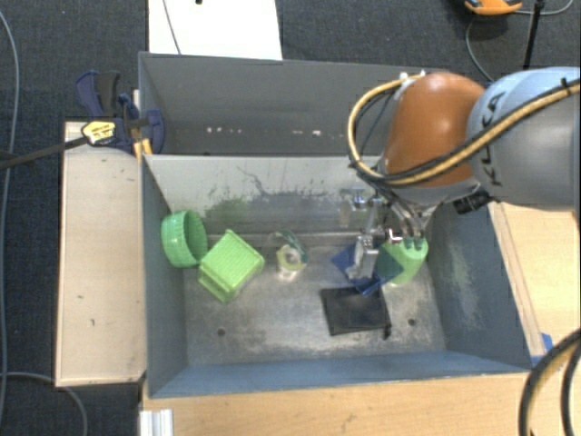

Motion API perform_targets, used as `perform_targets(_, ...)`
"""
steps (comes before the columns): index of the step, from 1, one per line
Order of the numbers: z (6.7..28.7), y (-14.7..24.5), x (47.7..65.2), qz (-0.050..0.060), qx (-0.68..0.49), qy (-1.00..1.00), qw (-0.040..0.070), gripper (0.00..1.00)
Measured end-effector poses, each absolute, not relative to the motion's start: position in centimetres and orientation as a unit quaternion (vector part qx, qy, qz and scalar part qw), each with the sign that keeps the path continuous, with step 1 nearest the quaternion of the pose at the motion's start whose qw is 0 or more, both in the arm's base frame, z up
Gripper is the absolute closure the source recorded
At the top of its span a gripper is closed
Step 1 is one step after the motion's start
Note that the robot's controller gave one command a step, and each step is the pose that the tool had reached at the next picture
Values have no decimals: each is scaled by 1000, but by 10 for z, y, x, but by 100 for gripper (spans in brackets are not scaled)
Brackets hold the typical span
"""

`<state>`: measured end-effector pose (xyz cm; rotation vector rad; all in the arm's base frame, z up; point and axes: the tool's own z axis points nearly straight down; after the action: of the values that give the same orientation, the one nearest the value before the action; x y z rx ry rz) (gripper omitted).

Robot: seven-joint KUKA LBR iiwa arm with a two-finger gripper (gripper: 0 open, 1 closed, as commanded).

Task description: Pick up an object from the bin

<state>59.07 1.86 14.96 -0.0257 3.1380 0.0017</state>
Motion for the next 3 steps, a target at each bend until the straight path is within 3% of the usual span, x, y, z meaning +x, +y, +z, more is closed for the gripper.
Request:
perform_targets(2,143,-3,587,1,10,1000,2,0)
perform_targets(3,99,-35,577,1,1,1000,3,100)
